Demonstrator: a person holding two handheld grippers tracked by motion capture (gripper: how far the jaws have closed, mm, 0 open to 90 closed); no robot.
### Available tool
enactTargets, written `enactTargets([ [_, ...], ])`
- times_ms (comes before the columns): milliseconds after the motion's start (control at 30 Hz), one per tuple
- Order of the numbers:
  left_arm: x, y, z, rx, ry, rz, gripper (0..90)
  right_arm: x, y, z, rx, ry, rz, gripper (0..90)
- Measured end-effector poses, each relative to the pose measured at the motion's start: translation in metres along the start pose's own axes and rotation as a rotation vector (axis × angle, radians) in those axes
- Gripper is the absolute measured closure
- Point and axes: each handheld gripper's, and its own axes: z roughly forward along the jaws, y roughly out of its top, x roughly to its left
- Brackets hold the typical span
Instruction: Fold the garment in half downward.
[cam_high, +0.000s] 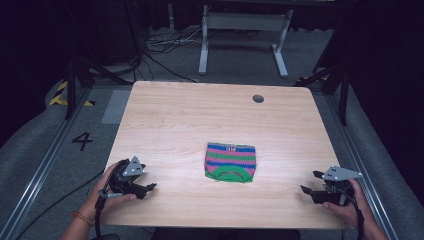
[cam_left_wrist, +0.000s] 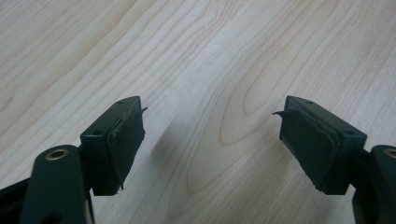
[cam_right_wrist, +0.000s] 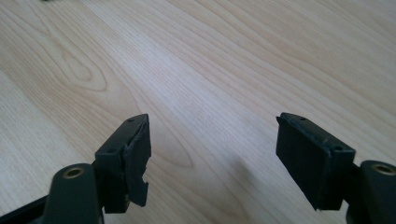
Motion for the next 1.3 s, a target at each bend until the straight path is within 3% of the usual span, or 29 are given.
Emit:
enactTargets([
  [133, 0.002, -0.008, -0.003, -0.009, 0.005, -0.031, 21.3, -0.004, -0.01, -0.003, -0.009, -0.004, 0.039, 26.9],
  [400, 0.008, -0.032, -0.009, -0.067, -0.017, -0.14, 18.5, -0.012, -0.035, -0.007, -0.014, 0.005, 0.138, 25.2],
  [533, 0.007, -0.038, -0.009, -0.097, -0.009, -0.144, 16.5, -0.015, -0.043, -0.01, -0.053, -0.006, 0.163, 23.8],
  [967, 0.004, -0.038, -0.009, -0.091, 0.019, -0.18, 14.9, -0.016, -0.045, -0.011, -0.048, -0.018, 0.172, 21.0],
  [1300, 0.004, -0.037, -0.009, -0.089, 0.027, -0.179, 14.2, -0.016, -0.045, -0.011, -0.047, -0.031, 0.182, 20.5],
])
